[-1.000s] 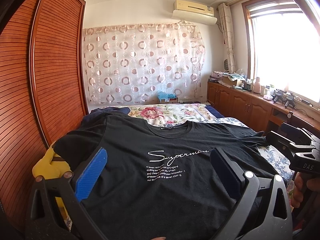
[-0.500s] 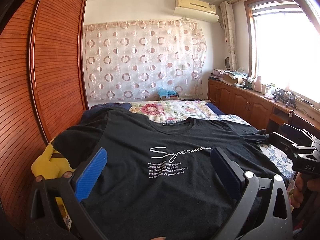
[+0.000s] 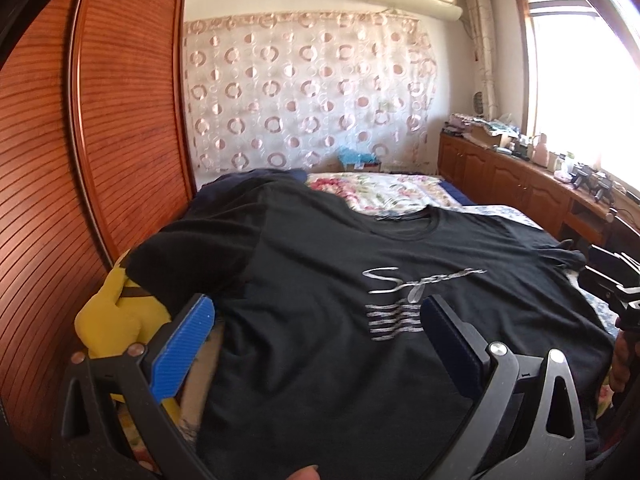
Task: Fold small clothes
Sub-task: 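Grasp the shirt side nearest the left tool and fold it toward the print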
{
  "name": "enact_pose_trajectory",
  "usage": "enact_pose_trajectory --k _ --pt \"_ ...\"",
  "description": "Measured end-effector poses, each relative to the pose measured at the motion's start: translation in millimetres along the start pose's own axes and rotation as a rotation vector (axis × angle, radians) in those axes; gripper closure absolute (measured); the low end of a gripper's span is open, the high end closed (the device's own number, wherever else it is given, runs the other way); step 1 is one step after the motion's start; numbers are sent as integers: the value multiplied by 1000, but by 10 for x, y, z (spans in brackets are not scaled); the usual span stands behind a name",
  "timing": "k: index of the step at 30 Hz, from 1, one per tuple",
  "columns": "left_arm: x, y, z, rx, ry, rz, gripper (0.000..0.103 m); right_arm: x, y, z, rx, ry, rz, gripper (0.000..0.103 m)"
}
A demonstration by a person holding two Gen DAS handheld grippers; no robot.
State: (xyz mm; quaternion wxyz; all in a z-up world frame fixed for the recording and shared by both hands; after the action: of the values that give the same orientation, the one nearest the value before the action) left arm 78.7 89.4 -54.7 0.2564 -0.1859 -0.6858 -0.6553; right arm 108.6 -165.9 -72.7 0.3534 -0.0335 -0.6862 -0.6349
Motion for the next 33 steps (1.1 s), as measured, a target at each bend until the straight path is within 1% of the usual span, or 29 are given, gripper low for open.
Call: enact_pose_trajectory --k 2,6,10,12,16,18,19,20,21,24,25,26,30,31,32,33 --pt "-83 16 173 5 18 11 0 -107 -23 -18 -2 14 25 0" --pt "-214 63 456 27 10 40 0 -300 -44 -3 0 38 58 0" --pt "-318 84 823 90 20 66 0 -428 -91 49 16 50 89 0" --pt "-362 40 991 133 21 77 3 -486 -115 84 21 61 104 0" --pt "-477 -135 1148 152 27 119 6 -597 -158 171 58 68 125 0" --pt "-584 -246 1152 154 6 160 11 -635 -182 211 71 72 134 0" --pt "-617 -283 1138 153 0 174 17 -661 -196 223 77 73 144 0" --pt "-703 -339 1129 147 -4 200 21 -682 -208 232 83 74 152 0" --pt "-743 -351 1128 136 -3 217 22 -688 -216 238 86 75 156 0" --pt "-936 -424 1086 86 39 265 29 -697 -224 251 95 73 158 0" --pt "-992 -442 1083 73 53 277 33 -695 -228 253 98 71 158 0" --pt "-1038 -446 1096 68 62 285 39 -698 -236 257 98 70 158 0" --pt "-1172 -457 1268 47 117 306 52 -697 -245 263 105 65 160 0" --pt "-1202 -459 1290 42 125 312 59 -696 -245 266 108 64 160 0" --pt "-1241 -461 1300 38 128 317 64 -696 -245 268 110 63 160 0" --pt "-1270 -459 1310 30 135 316 64 -698 -246 272 112 63 159 0"
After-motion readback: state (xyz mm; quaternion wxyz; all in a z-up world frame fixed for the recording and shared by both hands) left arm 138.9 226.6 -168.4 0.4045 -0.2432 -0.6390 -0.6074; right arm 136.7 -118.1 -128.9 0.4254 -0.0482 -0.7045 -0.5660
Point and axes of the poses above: each gripper's, at about its wrist camera, not at the fingertips, and x roughly against the way its jaws point, z to its left, y to its top, the point moved 6 cm from there along -x, roughly the way its jaws point, and after that the axes turned 7 degrees about z, right-handed, at the moved point
